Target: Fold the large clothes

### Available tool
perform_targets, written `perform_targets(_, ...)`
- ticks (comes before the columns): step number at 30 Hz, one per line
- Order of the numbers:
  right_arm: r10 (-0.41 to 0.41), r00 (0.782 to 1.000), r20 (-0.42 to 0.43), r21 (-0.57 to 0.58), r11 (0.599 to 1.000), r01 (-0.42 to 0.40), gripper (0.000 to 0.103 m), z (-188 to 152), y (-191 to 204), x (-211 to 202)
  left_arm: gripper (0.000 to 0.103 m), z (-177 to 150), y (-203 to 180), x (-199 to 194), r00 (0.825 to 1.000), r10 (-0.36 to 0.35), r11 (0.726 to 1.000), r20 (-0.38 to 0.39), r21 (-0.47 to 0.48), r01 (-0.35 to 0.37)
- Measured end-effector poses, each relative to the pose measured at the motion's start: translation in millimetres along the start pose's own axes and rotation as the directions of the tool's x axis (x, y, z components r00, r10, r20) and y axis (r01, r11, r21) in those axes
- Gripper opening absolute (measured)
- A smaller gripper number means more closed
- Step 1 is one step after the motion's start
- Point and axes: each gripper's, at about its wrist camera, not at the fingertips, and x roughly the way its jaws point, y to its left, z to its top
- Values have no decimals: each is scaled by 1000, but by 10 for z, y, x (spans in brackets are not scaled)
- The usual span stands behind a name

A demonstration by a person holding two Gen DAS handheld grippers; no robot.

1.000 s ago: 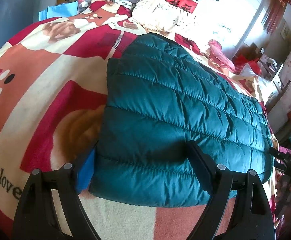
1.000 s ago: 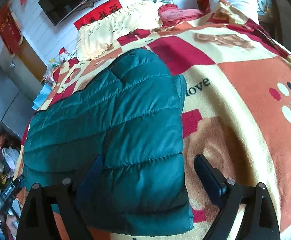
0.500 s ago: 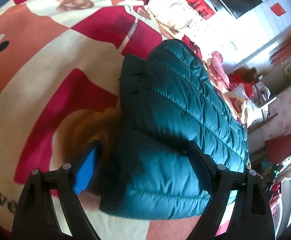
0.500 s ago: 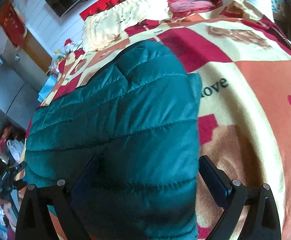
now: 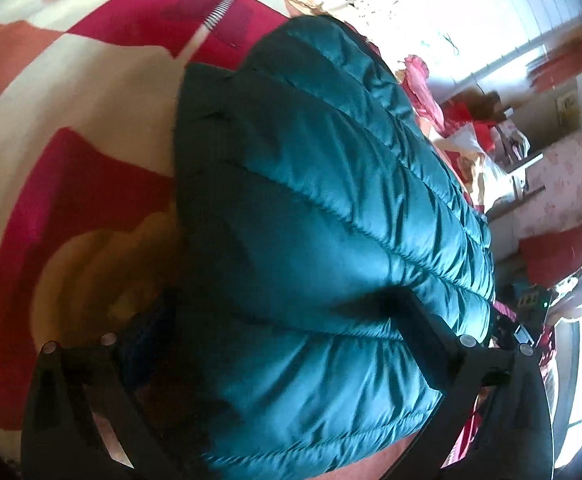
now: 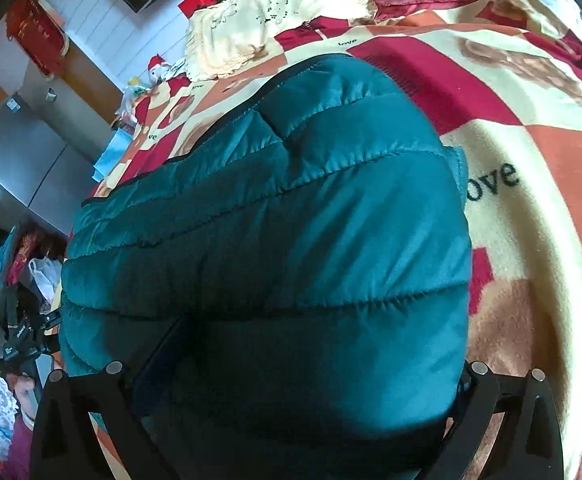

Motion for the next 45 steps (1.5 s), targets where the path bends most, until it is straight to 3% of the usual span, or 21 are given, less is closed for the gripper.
perform_targets(5, -5, 1000, 10, 7, 1000, 5, 103, -20, 6, -6, 103, -7, -37, 26, 1000, 20, 1000, 4, -1, -20)
perform_targets(8, -13, 999, 37, 9, 1000, 13, 100, -55, 49, -31, 95, -54, -81, -2, 999, 19, 1000, 33, 11, -19)
perform_targets(16, -28, 997, 77, 1, 1000, 28, 53, -87, 156, -240, 72, -167, -235, -143, 994, 54, 995, 97, 79, -62)
perform_targets(19, -29, 994, 106, -8, 1000, 30, 44, -124, 220, -338, 67, -204, -290, -189, 992, 60, 993, 107, 90, -70)
perform_targets(31, 29, 990, 138, -42, 999, -24, 38, -316, 384, -727, 61, -468, -400, -540, 994, 20, 993, 105, 110, -32)
perform_targets(45, 93, 991, 97, -16, 996, -92, 38, -947, 344, -1080, 61, -1028, -438, -920, 997, 4, 987, 81, 162, -17)
